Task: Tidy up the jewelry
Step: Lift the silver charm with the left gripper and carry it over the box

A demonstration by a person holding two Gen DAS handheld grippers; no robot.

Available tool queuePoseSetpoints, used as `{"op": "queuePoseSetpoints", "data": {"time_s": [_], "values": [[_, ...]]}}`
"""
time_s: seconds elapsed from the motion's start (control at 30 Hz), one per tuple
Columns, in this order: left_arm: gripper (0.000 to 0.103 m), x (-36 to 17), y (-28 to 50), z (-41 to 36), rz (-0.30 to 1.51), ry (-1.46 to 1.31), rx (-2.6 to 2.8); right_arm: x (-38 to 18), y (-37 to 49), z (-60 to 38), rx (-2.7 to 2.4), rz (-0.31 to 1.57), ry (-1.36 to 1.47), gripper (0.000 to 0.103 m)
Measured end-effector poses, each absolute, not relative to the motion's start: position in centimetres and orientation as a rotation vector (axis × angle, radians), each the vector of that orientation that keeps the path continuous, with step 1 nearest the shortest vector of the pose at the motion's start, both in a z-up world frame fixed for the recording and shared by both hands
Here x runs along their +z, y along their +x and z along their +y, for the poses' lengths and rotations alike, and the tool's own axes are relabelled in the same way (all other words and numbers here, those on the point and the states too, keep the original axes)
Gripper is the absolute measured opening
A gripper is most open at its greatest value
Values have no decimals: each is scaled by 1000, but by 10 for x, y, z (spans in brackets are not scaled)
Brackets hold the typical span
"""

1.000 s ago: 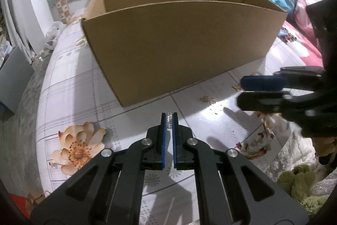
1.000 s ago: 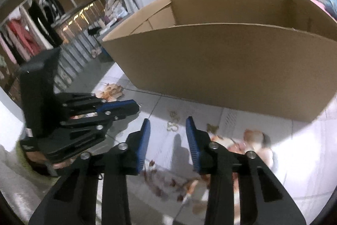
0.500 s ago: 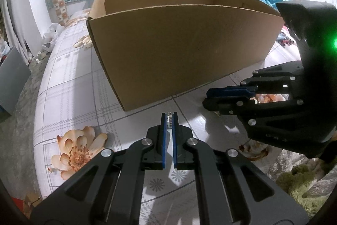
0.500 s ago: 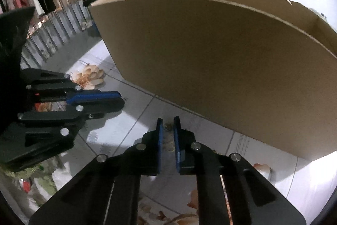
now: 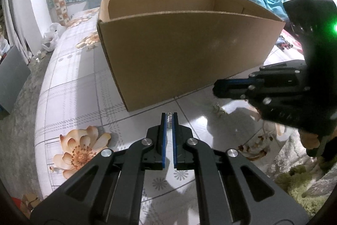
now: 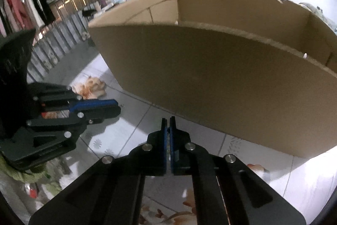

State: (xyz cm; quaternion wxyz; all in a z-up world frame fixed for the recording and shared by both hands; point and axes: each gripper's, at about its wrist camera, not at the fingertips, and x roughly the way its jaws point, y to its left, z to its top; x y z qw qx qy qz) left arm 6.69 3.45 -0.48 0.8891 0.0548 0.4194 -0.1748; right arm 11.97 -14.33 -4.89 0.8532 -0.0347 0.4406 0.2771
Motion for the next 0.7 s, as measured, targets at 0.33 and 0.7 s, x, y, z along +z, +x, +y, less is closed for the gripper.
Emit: {"op": "queuePoseSetpoints", "data": {"time_s": [0.33,0.7], "values": [[4,35,47,34,783,110,-362,7,94,-175,645,810,55,2],[4,114,56,21,658,58,-486,79,114,-208,669,648,126,2]]}}
